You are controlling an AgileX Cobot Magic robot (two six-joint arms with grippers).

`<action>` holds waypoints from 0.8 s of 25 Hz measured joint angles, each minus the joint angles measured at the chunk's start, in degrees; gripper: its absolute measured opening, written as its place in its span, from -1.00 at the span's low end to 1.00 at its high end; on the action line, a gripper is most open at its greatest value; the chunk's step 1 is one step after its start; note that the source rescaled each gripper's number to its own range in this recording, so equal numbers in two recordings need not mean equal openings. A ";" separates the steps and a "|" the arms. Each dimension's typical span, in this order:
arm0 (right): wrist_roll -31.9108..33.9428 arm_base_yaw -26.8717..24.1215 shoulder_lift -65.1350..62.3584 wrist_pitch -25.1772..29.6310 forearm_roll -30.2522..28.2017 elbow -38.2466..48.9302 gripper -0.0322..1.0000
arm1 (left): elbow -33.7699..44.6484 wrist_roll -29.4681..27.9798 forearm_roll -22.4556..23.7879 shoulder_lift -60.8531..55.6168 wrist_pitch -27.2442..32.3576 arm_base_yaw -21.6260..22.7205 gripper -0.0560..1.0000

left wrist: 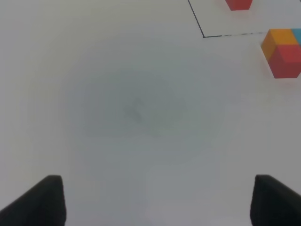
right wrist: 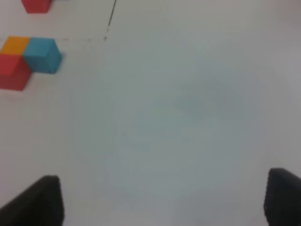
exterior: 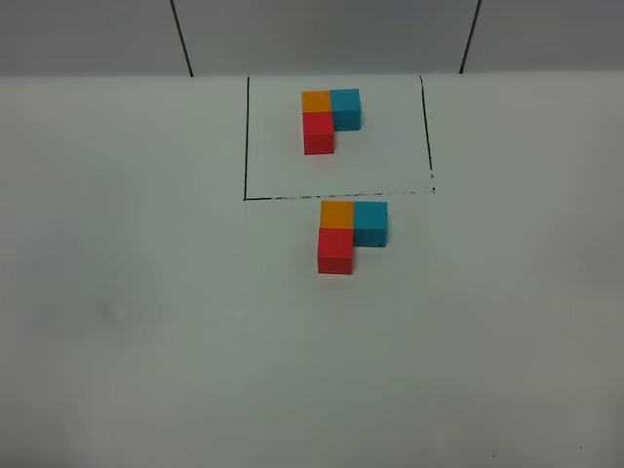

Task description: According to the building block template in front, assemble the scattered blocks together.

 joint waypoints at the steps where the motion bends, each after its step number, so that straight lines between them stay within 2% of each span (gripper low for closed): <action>1: -0.12 0.17 -0.15 0.14 0.00 0.00 0.49 | 0.00 0.00 0.00 0.00 0.00 0.00 0.69; 20: -0.54 2.16 -0.26 0.22 0.49 0.00 0.48 | 0.00 0.00 -0.02 0.00 0.00 0.00 0.69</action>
